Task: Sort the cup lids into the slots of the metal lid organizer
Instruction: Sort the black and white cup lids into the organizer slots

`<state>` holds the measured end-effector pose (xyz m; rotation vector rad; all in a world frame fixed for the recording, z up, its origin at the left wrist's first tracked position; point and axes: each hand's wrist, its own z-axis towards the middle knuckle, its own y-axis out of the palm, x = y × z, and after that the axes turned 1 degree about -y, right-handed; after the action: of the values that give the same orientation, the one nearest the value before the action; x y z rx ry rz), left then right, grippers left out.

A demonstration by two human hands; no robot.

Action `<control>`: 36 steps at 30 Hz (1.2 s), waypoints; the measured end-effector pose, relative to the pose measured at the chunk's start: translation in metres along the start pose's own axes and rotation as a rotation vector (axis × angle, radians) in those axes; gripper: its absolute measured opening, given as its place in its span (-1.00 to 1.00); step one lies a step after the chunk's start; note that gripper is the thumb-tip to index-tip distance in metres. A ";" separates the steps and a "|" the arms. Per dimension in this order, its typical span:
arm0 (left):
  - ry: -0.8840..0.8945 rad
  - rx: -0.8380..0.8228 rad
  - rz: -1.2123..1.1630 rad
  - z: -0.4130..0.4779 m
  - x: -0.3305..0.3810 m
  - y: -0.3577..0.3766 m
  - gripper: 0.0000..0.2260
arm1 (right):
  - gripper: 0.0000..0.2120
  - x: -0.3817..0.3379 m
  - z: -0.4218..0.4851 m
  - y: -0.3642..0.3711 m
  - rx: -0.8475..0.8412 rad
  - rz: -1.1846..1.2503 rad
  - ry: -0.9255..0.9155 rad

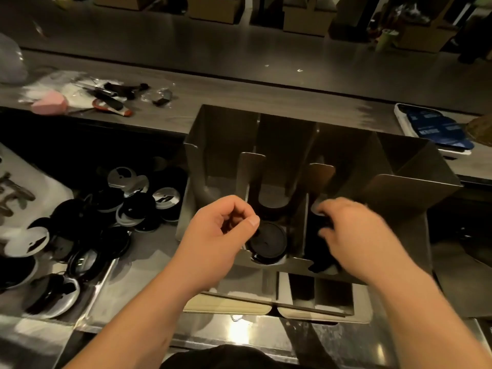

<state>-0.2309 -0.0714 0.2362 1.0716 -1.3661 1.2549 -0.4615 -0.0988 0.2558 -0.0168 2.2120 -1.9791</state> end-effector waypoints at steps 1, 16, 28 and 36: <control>0.008 0.018 -0.010 -0.002 0.001 -0.010 -0.83 | -0.65 -0.007 -0.002 -0.008 0.107 0.045 -0.001; -0.383 0.310 0.304 -0.045 -0.128 -0.235 -0.91 | -0.95 -0.314 0.062 0.138 -0.173 0.704 -0.272; -0.615 0.317 0.789 -0.092 -0.266 -0.305 -0.63 | -0.38 -0.389 0.201 0.262 -0.250 -0.252 -0.387; -0.665 0.250 0.942 -0.078 -0.293 -0.294 -0.38 | -0.61 -0.379 0.207 0.296 -0.203 -0.081 -0.337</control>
<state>0.1102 -0.0187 -0.0067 1.0890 -2.4462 1.8540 -0.0285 -0.2208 -0.0114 -0.4378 2.2010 -1.6332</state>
